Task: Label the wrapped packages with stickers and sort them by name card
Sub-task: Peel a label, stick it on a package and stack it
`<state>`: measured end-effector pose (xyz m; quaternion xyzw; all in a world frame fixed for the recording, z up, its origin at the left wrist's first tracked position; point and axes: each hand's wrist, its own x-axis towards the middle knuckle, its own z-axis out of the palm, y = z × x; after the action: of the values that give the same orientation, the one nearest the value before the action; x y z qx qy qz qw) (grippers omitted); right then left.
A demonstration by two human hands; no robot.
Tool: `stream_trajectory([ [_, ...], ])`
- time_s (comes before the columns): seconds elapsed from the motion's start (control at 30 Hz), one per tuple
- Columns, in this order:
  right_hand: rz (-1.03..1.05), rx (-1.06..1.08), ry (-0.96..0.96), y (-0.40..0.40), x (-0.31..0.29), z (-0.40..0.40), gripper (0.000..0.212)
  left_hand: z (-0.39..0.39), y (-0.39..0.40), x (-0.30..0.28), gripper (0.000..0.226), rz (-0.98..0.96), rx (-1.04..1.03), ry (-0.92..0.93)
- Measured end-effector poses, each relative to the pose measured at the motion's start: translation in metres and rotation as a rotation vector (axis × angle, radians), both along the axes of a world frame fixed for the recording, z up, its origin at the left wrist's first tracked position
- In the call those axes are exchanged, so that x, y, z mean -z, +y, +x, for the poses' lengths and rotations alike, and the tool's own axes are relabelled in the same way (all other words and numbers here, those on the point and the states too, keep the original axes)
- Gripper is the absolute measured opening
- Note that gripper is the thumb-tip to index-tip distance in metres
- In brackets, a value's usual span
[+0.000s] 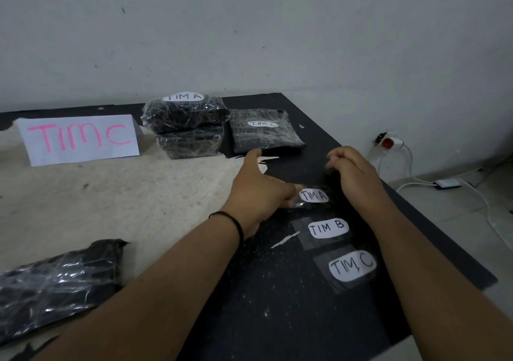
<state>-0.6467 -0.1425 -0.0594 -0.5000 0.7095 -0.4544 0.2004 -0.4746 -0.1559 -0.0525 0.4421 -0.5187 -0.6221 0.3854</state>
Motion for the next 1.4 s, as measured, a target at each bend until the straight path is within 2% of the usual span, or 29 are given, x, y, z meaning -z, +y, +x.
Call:
stream_trajectory([
  [0.13, -0.012, 0.012, -0.013, 0.000, 0.000, 0.001, 0.016, 0.001, 0.002, -0.001, 0.109, 0.095, -0.019, 0.084],
  [0.3, 0.000, 0.008, -0.023, 0.001, 0.001, 0.000, 0.015, 0.002, 0.003, -0.005, 0.100, 0.172, -0.035, 0.101],
  [0.53, 0.018, -0.030, 0.031, 0.000, 0.001, 0.003, 0.014, -0.002, 0.005, -0.005, 0.105, 0.216, -0.092, 0.123],
  [0.77, 0.008, -0.041, 0.088, 0.002, 0.002, 0.003, 0.018, 0.016, -0.006, -0.022, 0.093, 0.099, -0.224, 0.186],
  [1.07, 0.066, -0.064, 0.184, 0.008, -0.009, 0.012, 0.021, 0.078, 0.006, -0.055, 0.075, -0.150, -0.199, 0.184],
  [1.23, 0.185, -0.008, 0.124, 0.019, -0.032, 0.034, 0.043, 0.121, 0.016, -0.065, 0.069, -0.263, -0.261, 0.155],
  [1.33, 0.046, -0.030, 0.174, 0.031, -0.050, 0.073, 0.035, 0.146, 0.020, -0.065, 0.061, -0.304, -0.298, 0.156],
  [1.4, -0.018, -0.071, 0.048, 0.042, -0.059, 0.106, 0.028, 0.164, 0.025, -0.064, 0.057, -0.317, -0.316, 0.162],
])
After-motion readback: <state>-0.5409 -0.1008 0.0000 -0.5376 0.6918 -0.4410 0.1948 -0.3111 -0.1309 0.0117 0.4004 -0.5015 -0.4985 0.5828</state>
